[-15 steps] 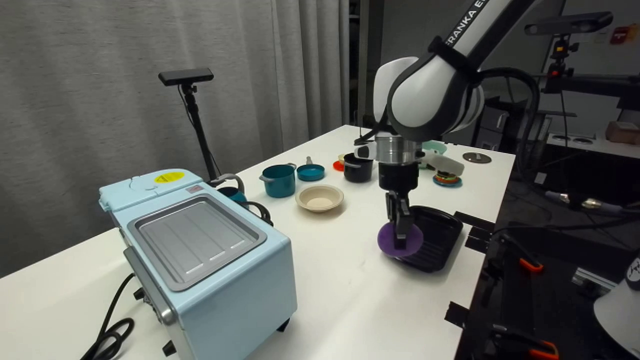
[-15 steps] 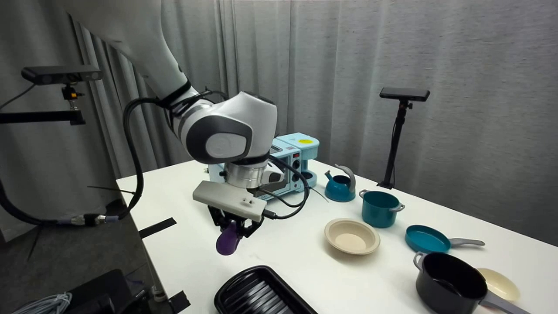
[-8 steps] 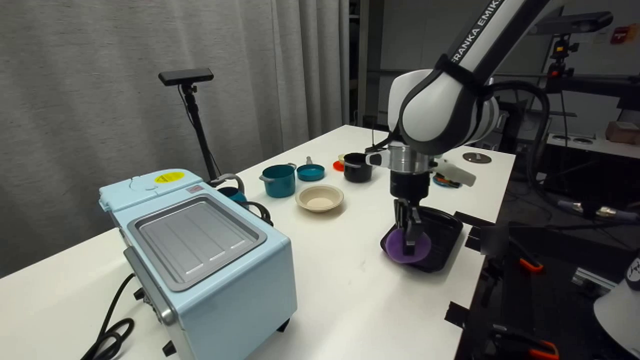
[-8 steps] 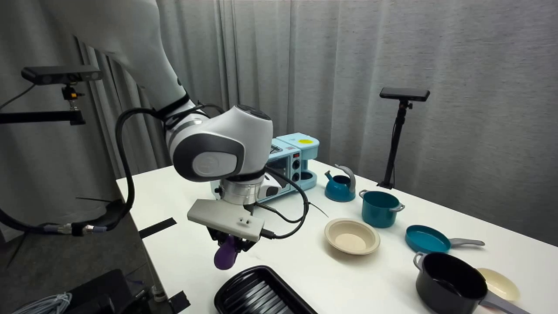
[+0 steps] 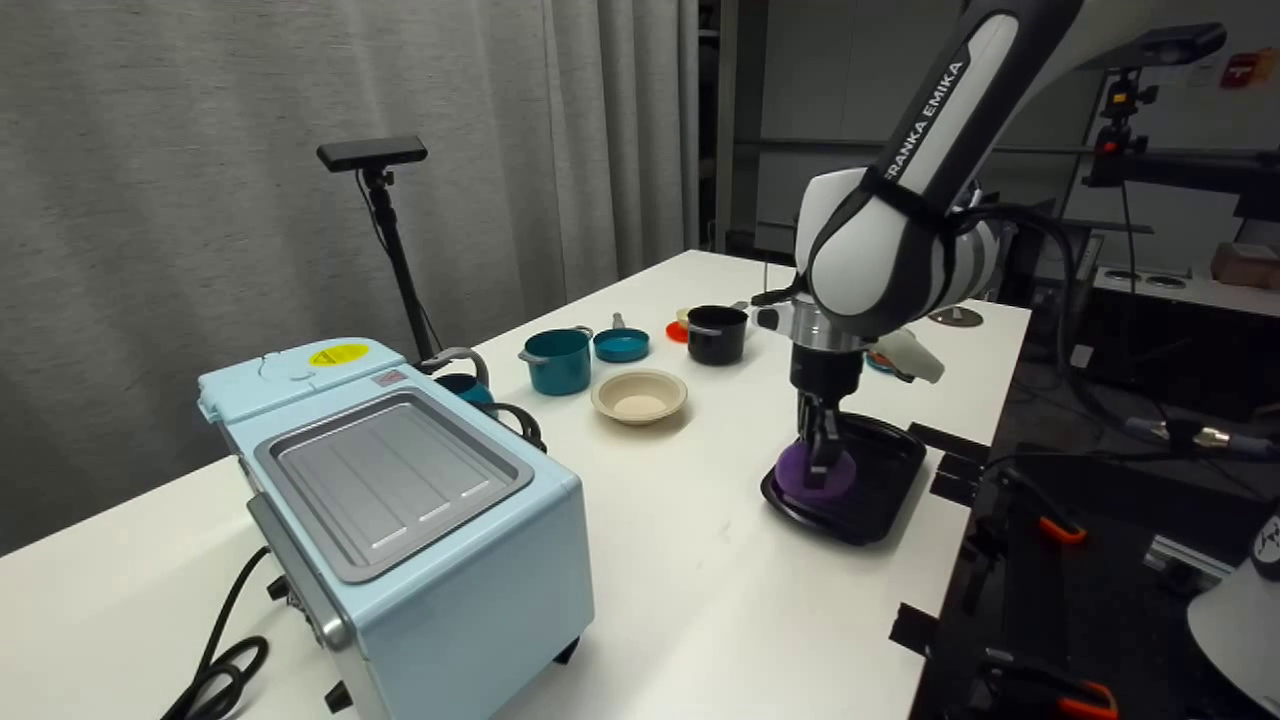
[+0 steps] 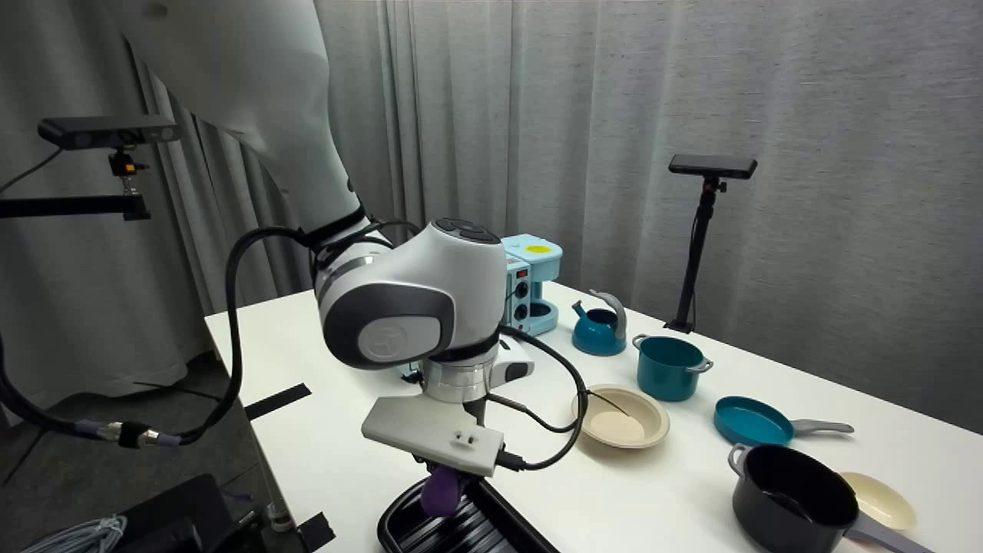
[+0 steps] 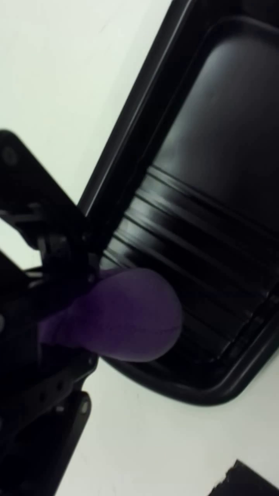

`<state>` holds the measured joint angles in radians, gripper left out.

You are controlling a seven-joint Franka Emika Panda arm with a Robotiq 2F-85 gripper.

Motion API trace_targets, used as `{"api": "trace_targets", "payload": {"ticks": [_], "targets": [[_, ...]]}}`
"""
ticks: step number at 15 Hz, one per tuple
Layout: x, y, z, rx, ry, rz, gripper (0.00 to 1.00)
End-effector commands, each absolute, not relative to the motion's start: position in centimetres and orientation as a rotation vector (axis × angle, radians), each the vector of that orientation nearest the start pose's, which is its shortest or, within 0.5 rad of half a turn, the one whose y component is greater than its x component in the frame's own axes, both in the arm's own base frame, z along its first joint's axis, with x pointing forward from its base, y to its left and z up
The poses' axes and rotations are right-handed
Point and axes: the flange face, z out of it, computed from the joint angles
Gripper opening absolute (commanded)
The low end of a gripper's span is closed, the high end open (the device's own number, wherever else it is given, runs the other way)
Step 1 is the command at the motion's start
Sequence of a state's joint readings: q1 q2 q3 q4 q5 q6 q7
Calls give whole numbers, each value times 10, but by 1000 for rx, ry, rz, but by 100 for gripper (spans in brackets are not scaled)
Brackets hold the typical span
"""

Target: Put the purple plushy on the black plate

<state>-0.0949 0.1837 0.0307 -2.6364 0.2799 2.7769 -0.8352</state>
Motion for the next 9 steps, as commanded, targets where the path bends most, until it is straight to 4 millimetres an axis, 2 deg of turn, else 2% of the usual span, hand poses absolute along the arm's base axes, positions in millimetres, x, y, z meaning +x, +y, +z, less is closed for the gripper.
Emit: {"api": "trace_targets", "payload": {"ticks": [1, 2, 4, 9], "targets": [[419, -62, 161, -2993, -731, -17, 6], [419, -66, 158, -3000, -723, 1, 48], [419, -70, 155, -3003, -710, 35, 55], [421, -71, 166, -2995, -652, 147, 94]]}}
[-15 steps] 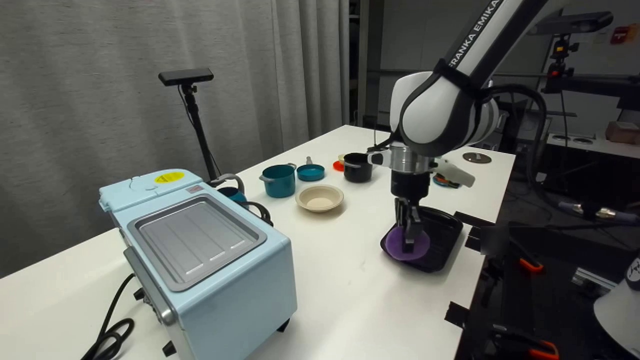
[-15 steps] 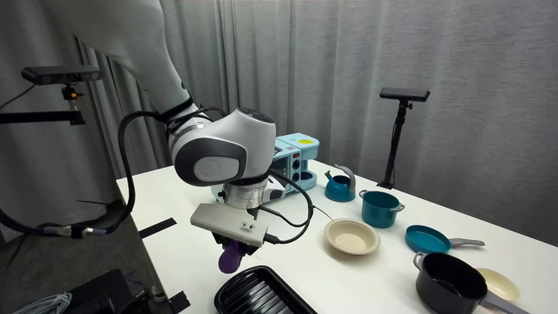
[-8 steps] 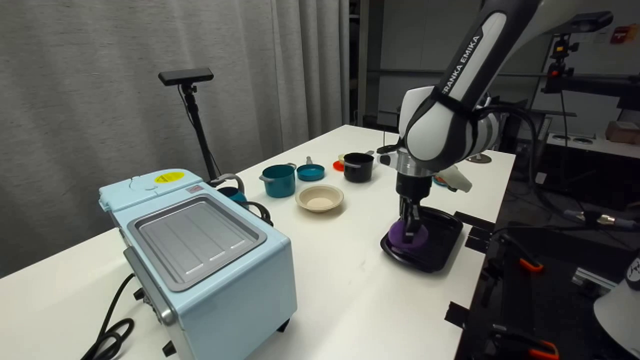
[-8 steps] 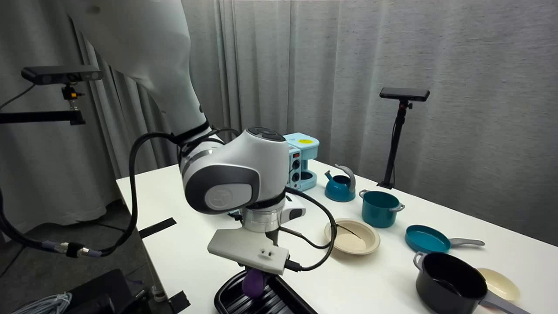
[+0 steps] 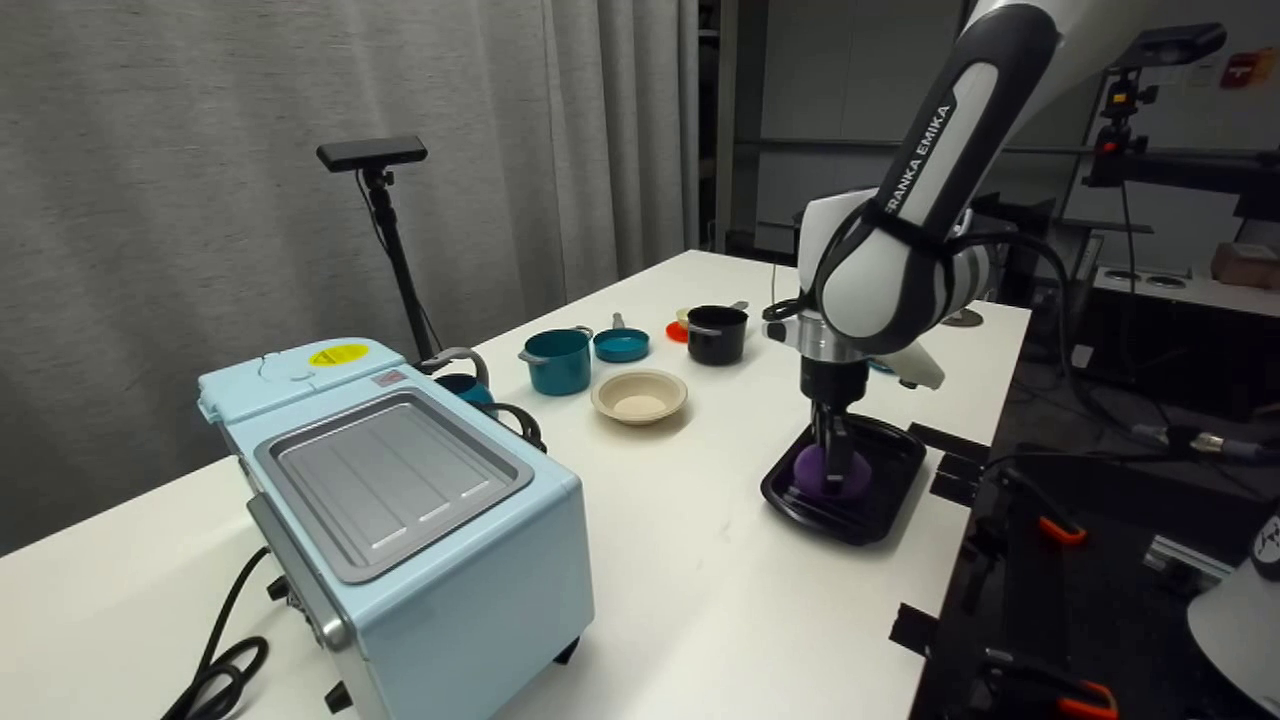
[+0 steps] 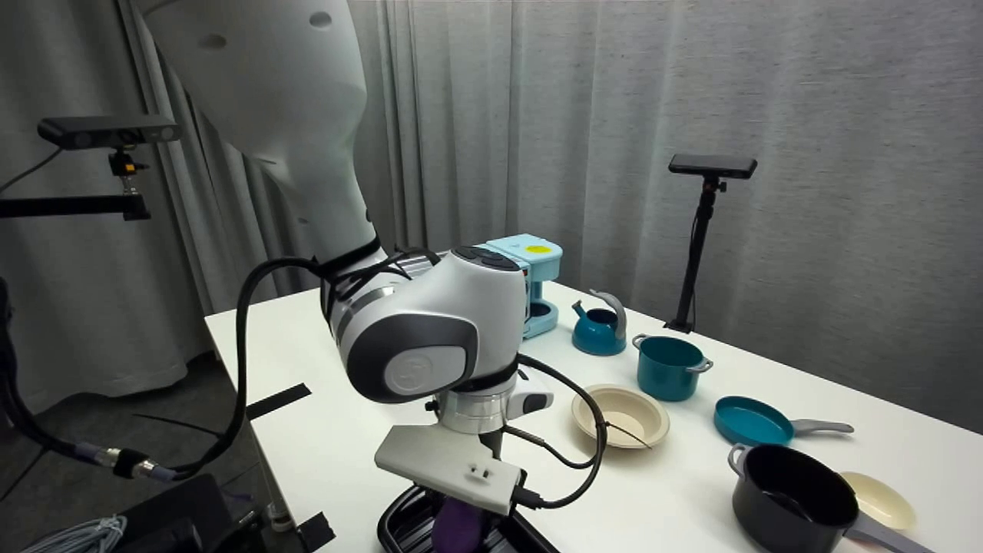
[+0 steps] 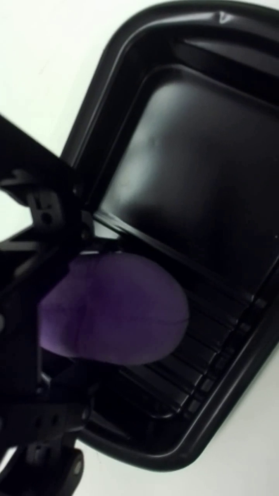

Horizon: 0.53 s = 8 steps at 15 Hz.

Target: Put the purple plushy on the black plate

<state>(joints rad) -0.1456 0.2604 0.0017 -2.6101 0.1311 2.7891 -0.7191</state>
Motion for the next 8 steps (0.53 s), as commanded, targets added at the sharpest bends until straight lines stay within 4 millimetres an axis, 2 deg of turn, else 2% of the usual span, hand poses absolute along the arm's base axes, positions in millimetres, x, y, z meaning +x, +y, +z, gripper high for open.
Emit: {"api": "trace_targets", "payload": {"ticks": [1, 4, 8], "targets": [[422, -71, 168, -2994, -643, 159, 99], [427, -71, 176, -2997, -611, 185, 100], [437, -74, 198, -3057, -565, 221, 100]]}}
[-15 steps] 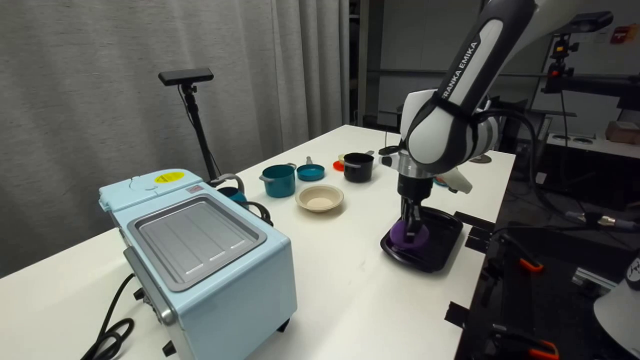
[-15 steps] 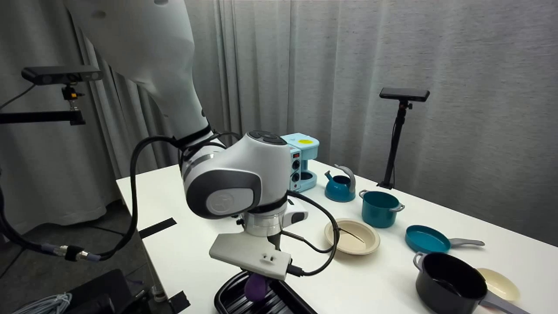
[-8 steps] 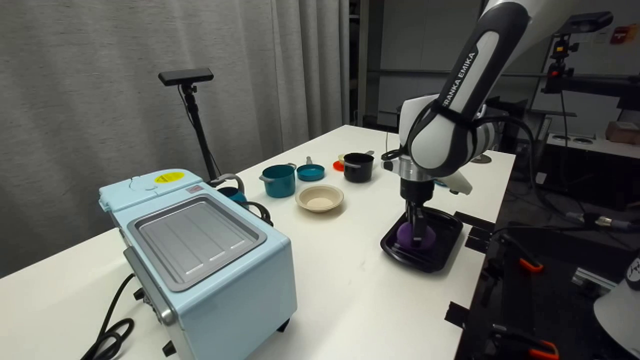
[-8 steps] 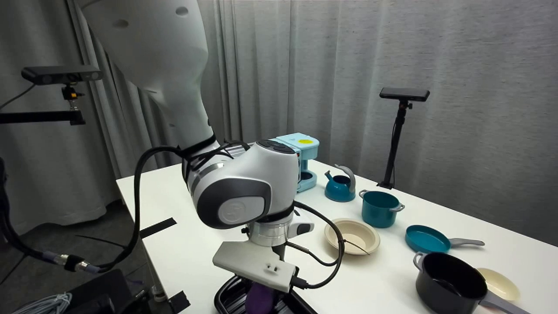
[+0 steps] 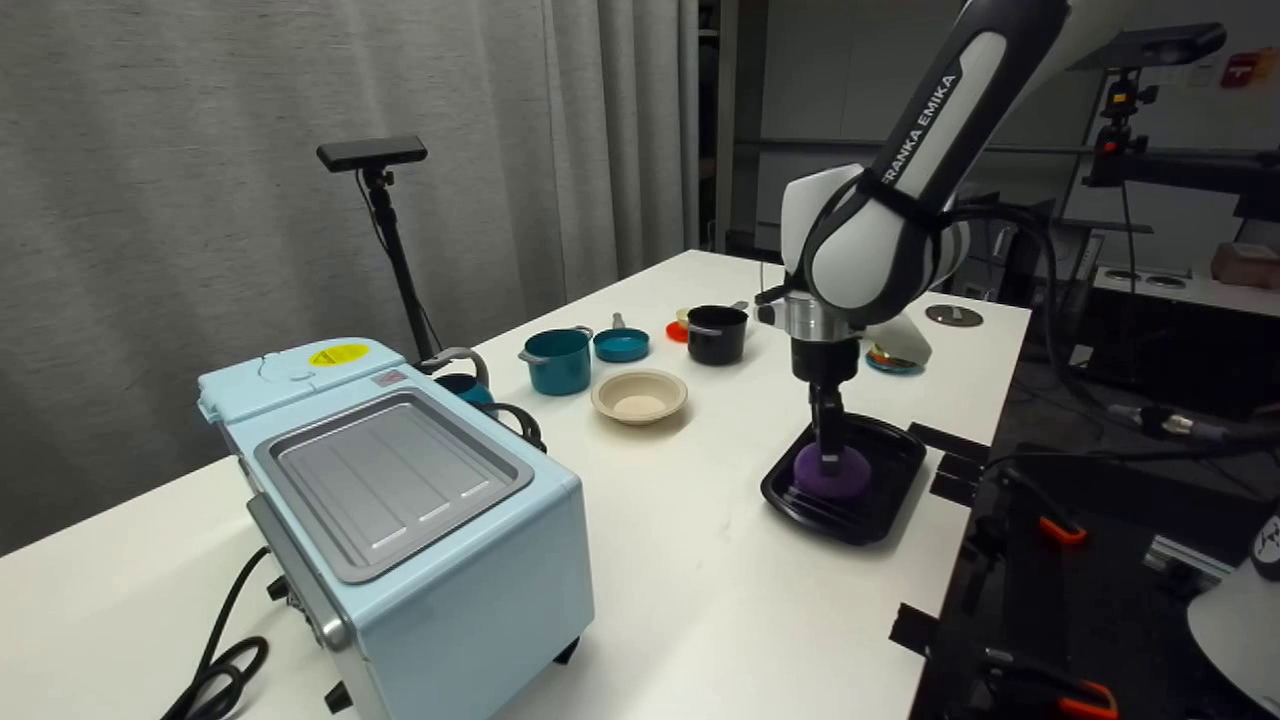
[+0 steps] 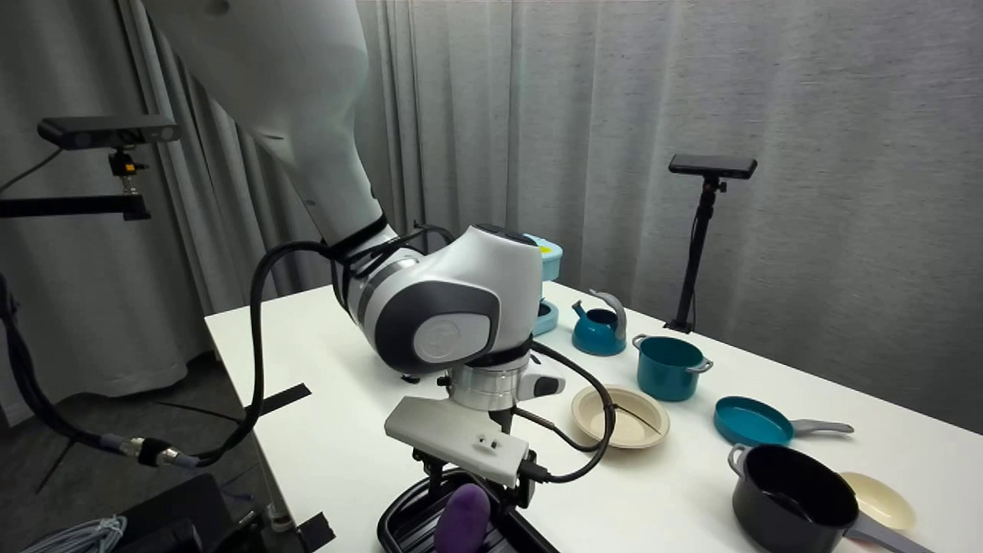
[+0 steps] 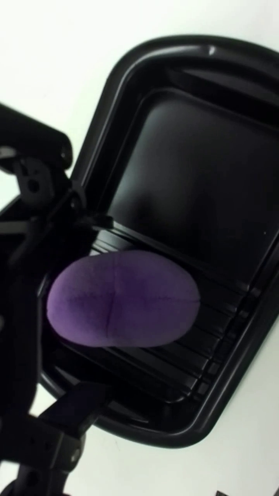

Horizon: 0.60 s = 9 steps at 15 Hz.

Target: Put the purple plushy on the black plate

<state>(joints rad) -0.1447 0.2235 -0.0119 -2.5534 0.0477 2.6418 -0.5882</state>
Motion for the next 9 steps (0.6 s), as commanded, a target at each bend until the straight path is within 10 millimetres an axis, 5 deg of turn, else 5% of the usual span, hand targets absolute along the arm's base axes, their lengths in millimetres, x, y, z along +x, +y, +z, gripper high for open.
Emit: {"api": "trace_targets", "payload": {"ticks": [1, 9], "targets": [[440, -75, 205, -3074, -559, 214, 100], [465, -65, 258, -3106, -563, 50, 100]]}}
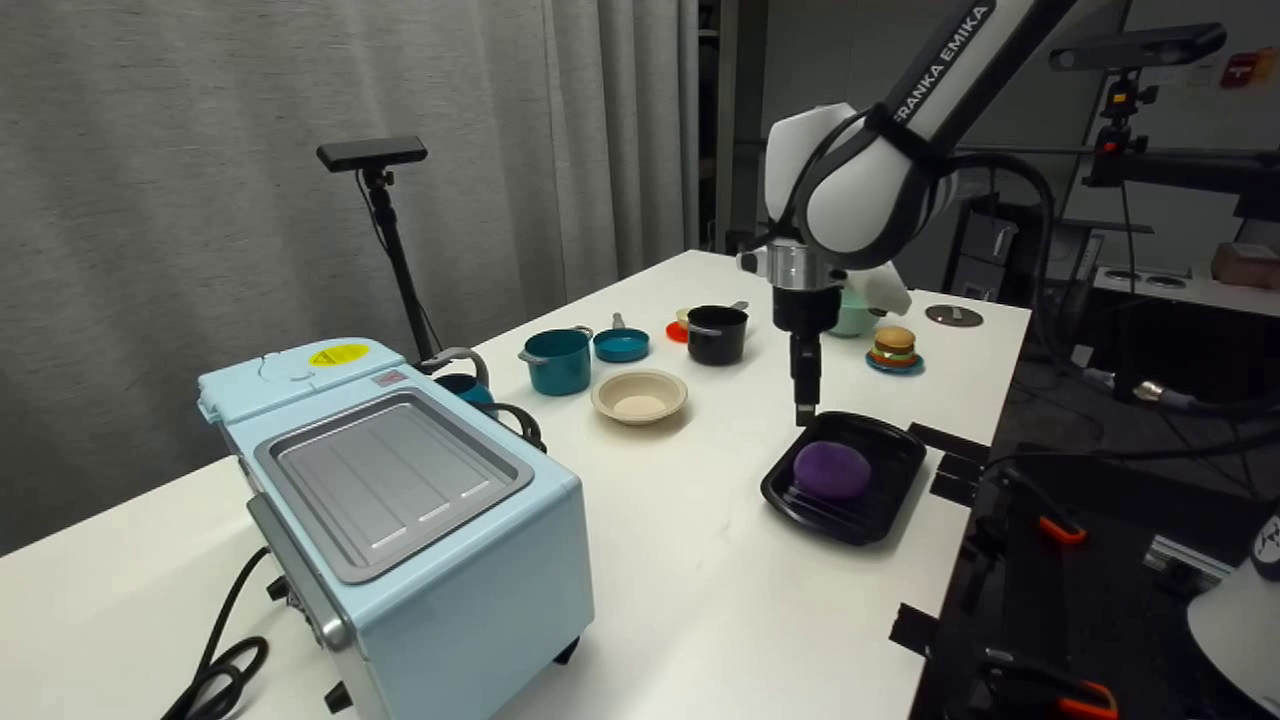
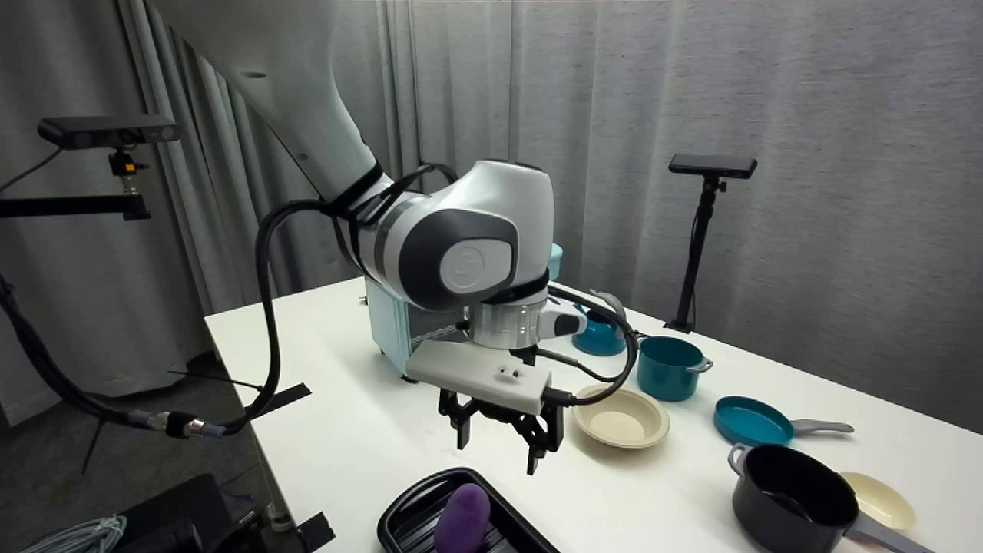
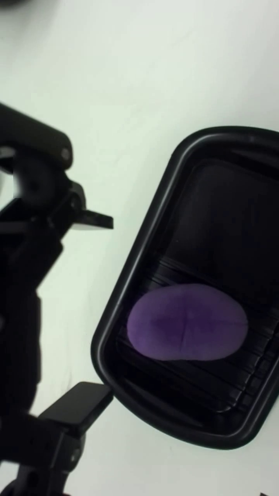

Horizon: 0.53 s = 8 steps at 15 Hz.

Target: Put the purple plushy on the black plate

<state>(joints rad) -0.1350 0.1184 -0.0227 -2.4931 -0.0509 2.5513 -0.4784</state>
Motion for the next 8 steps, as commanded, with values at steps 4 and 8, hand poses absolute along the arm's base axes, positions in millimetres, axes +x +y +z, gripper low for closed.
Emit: {"api": "trace_targets", "payload": {"ticks": [4, 8], "targets": [[473, -57, 277, -3114, -575, -37, 100], [475, -51, 293, -3122, -589, -97, 100]]}}
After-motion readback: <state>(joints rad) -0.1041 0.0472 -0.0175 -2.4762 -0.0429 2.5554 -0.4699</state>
